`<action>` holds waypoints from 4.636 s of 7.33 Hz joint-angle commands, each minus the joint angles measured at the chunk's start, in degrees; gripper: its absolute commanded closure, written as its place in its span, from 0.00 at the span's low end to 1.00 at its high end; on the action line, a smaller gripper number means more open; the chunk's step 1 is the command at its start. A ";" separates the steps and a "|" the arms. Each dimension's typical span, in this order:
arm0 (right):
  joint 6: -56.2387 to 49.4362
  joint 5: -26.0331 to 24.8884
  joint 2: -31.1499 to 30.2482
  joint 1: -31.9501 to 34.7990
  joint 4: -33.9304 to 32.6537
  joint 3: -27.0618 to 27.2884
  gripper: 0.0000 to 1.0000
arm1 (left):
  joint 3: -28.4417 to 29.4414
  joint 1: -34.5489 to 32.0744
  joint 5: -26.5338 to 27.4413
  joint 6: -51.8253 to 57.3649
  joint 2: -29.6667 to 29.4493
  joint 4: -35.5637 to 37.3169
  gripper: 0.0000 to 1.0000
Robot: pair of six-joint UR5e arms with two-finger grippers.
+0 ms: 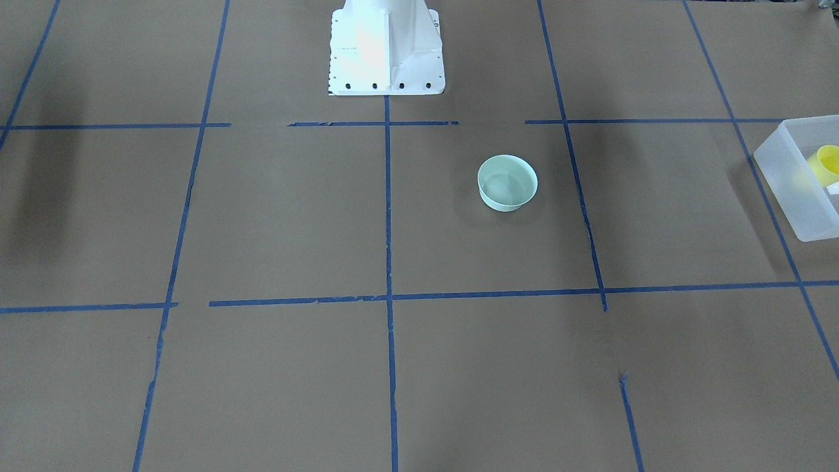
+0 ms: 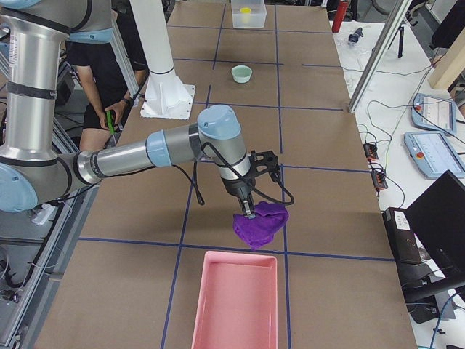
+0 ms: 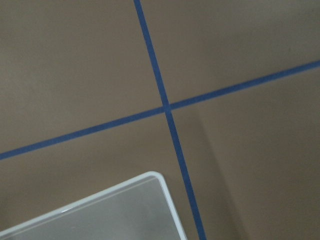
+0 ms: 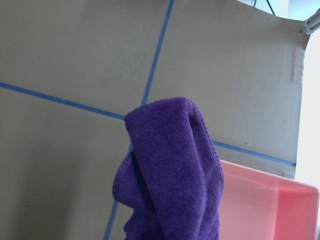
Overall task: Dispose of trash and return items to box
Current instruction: 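Drop the purple cloth into the pink bin with the right gripper, then reach the left gripper to the pale green bowl and grasp its rim, then lift the pale green bowl and carry it off the table with the left gripper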
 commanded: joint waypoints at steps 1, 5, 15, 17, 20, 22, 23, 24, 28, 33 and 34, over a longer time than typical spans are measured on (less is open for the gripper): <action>-12.08 -2.11 0.40 3.02 1.73 -10.71 1.00 | -8.22 3.92 0.27 -14.48 -0.67 1.17 0.00; -11.78 -1.68 1.28 3.48 21.35 -28.97 0.32 | -12.82 12.54 0.27 -26.88 -0.23 -4.07 0.00; 15.64 9.23 1.11 -12.94 -2.92 -5.15 0.00 | -12.94 47.15 14.84 -71.18 -9.07 -11.41 0.00; 15.82 9.31 1.19 -13.14 -2.65 -5.51 0.00 | -7.31 52.36 20.64 -74.99 -13.40 -11.40 0.00; 15.99 9.66 2.86 -13.14 -2.65 -5.50 0.00 | -2.12 57.63 23.20 -77.10 -16.91 -11.67 0.01; 16.00 9.75 3.22 -13.14 -2.65 -5.50 0.00 | -1.93 58.44 23.38 -77.11 -16.58 -11.67 0.24; 16.08 9.84 3.22 -13.14 -2.65 -5.50 0.00 | -1.93 58.44 23.38 -77.11 -16.32 -11.58 0.54; 16.00 9.84 3.22 -13.14 -2.65 -5.42 0.00 | -1.93 58.44 23.47 -77.11 -16.23 -11.58 0.99; 15.91 9.75 3.13 -13.14 -2.65 -5.50 0.00 | -7.25 57.30 22.95 -76.85 -15.96 -6.35 1.00; 14.68 9.75 3.13 -12.96 -2.65 -9.19 0.00 | -12.91 40.63 14.69 -62.48 -16.05 3.95 1.00; 14.59 9.75 2.78 -12.96 -2.65 -9.54 0.00 | -12.74 36.86 14.60 -56.25 -15.87 5.98 1.00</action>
